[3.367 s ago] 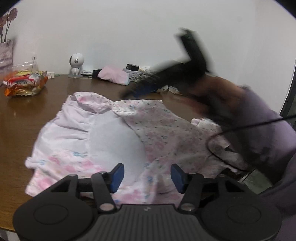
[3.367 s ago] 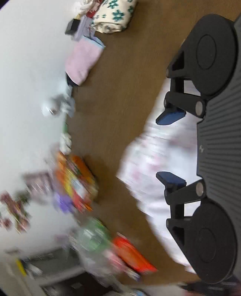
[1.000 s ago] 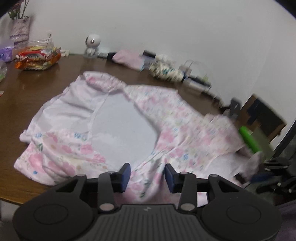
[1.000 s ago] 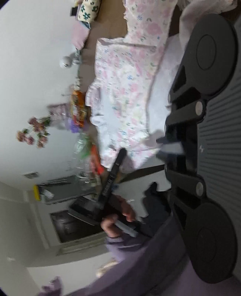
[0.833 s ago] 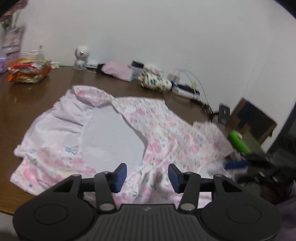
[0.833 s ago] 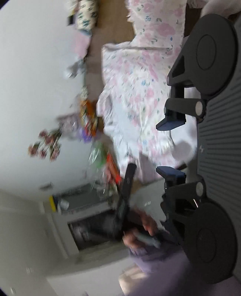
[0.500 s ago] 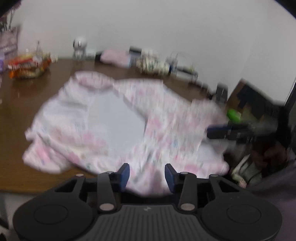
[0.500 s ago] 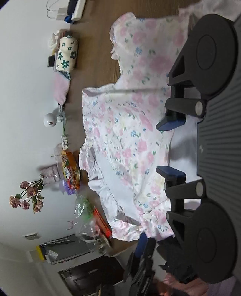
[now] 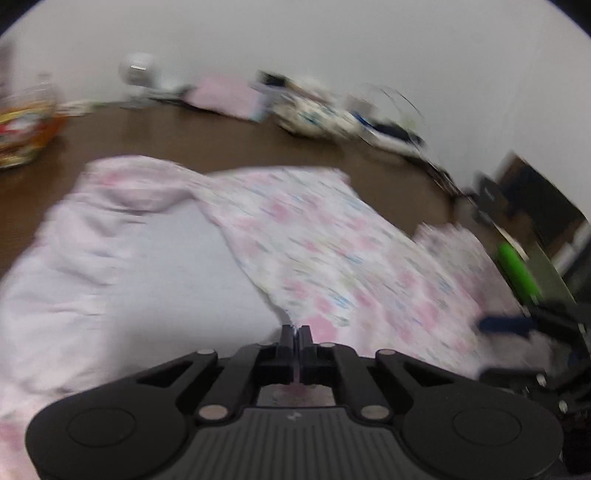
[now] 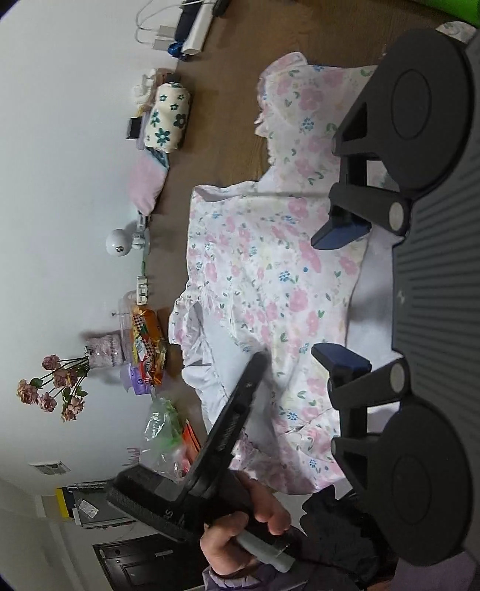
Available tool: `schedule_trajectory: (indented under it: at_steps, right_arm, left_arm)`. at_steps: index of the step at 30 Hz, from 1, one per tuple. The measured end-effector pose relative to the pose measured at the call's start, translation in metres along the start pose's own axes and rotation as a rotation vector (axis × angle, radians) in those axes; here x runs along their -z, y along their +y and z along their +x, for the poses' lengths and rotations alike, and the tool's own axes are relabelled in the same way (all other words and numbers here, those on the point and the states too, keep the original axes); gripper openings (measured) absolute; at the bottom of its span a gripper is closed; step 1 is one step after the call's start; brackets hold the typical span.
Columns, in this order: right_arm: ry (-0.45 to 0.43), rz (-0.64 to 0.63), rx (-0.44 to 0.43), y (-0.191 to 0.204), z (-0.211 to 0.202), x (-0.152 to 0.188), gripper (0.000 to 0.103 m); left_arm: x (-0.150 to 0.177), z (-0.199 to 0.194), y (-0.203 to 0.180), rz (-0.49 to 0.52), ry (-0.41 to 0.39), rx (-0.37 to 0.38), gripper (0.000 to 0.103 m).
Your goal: Fold clothes
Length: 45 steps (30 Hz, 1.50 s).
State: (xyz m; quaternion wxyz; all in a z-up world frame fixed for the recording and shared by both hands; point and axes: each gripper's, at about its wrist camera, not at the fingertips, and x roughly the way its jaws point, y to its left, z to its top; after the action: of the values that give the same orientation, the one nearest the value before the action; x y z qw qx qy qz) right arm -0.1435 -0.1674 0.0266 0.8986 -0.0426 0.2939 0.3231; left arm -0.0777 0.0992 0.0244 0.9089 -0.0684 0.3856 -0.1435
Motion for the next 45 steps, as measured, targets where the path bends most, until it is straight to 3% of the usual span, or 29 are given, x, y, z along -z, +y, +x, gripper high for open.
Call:
schedule_trajectory:
  at_steps: [4,7,10,14,18,20,22,24,26,30,33,35,37,38,39,41,45]
  right_arm:
    - [0.027,0.011,-0.010,-0.006,0.010,-0.005,0.058]
    - [0.001,0.006,-0.032,-0.006,0.013,-0.032,0.058]
    - [-0.043,0.017,-0.055,-0.004,0.024,-0.078,0.058]
    - [0.009,0.064,-0.072,0.008,0.089,-0.143,0.059]
    - [0.168,0.035,-0.007,0.027,0.174,-0.169,0.059]
    - [0.231,-0.006,0.030,0.035,0.204,-0.168,0.057]
    - [0.266,-0.026,0.095,0.037,0.219,-0.161,0.048]
    - [0.286,-0.036,0.118,0.035,0.228,-0.153,0.021]
    - [0.254,-0.001,0.120,0.027,0.229,-0.153,0.004]
    - [0.181,0.063,0.151,0.011,0.232,-0.161,0.001]
    - [0.160,0.090,0.095,0.004,0.241,-0.166,0.003]
    - [0.183,0.089,0.084,0.005,0.239,-0.168,0.011]
    - [0.135,0.069,0.064,0.008,0.215,-0.170,0.029]
    - [0.111,0.056,0.054,0.007,0.200,-0.169,0.051]
    - [0.097,0.042,0.057,0.006,0.184,-0.168,0.057]
    - [0.089,0.023,0.072,0.005,0.153,-0.163,0.057]
    - [0.136,-0.002,0.053,0.006,0.095,-0.118,0.057]
  left_arm:
    - [0.006,-0.012,0.012,-0.055,-0.035,-0.023,0.009]
    - [0.013,-0.023,0.003,-0.031,-0.047,0.026,0.055]
    - [0.024,-0.037,-0.002,0.018,-0.049,0.069,0.054]
    - [0.042,-0.052,0.004,0.050,-0.009,0.057,0.047]
    - [0.060,-0.064,0.010,0.034,0.010,0.029,0.014]
    - [0.068,-0.068,0.011,0.022,0.008,0.024,0.012]
    - [0.076,-0.074,0.010,0.015,-0.006,0.031,0.009]
    - [0.080,-0.079,0.010,0.010,-0.018,0.013,0.005]
    - [0.083,-0.086,0.013,-0.009,-0.035,-0.012,0.000]
    - [0.084,-0.095,0.018,-0.041,-0.054,-0.041,0.000]
    - [0.084,-0.090,0.023,-0.054,-0.039,-0.055,0.001]
    - [0.080,-0.097,0.025,-0.071,-0.069,-0.024,0.005]
    - [0.072,-0.104,0.023,-0.056,-0.127,-0.004,0.031]
    - [0.067,-0.104,0.021,-0.043,-0.145,0.000,0.036]
    - [0.063,-0.101,0.019,-0.025,-0.156,0.003,0.042]
    - [0.057,-0.089,0.015,0.012,-0.131,0.001,0.042]
    - [0.061,-0.065,0.014,0.042,-0.054,-0.014,0.042]
